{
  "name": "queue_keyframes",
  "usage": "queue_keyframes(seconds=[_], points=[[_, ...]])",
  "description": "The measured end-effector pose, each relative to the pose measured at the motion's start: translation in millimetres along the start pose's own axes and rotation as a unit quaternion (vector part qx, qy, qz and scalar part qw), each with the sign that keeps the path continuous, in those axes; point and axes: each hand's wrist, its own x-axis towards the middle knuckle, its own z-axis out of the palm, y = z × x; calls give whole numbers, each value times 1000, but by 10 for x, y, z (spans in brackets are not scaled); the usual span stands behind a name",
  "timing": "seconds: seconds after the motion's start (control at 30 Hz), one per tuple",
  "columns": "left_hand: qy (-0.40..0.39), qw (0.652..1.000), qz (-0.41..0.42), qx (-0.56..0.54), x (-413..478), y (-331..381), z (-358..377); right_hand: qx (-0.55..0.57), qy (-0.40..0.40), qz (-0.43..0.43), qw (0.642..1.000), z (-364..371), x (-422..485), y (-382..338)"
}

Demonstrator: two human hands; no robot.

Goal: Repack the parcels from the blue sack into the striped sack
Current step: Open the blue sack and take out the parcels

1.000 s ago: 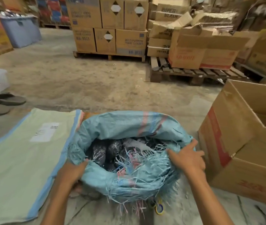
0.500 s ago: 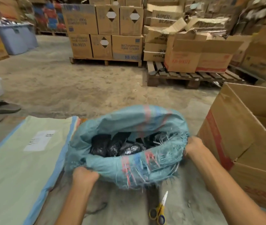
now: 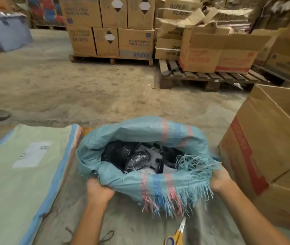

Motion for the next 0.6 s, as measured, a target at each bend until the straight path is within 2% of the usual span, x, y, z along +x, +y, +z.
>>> queue_keyframes(seconds=[0.03,0.1,0.13,0.2,0.23,0.27,0.3,0.33,0.4,0.43,0.47,0.5,0.53,0.6], points=[[50,998,-17,47,-60,18,35,11,-13,9,1000,-60,4,9],[81,992,-21,98,-38,101,-161,-3,28,17,999,-198,-8,13],[95,984,3,149,-70,157,-223,-3,58,4,998,-217,-53,-10],[136,945,92,284,-124,240,-441,-25,70,-53,996,-271,-85,-37],[159,914,153,341,-175,310,-519,-95,74,-93,988,-231,-155,-28],[145,897,226,351,-266,400,-523,-217,122,-154,956,-201,-177,-10],[116,872,283,383,-325,490,-483,-378,172,-221,882,-134,-191,-16],[82,842,333,417,-338,542,-412,-510,205,-288,784,-41,-197,-15],[52,711,382,588,-176,625,-284,-714,212,-352,566,104,-77,19],[58,638,387,663,-39,661,-235,-760,210,-355,502,169,15,52],[67,608,387,690,107,659,-216,-775,212,-354,479,156,167,70],[73,594,383,704,235,659,-166,-781,210,-351,472,164,267,56],[73,600,382,699,336,647,-88,-768,207,-360,488,152,365,72],[58,655,358,663,461,676,107,-719,170,-386,552,193,509,47]])
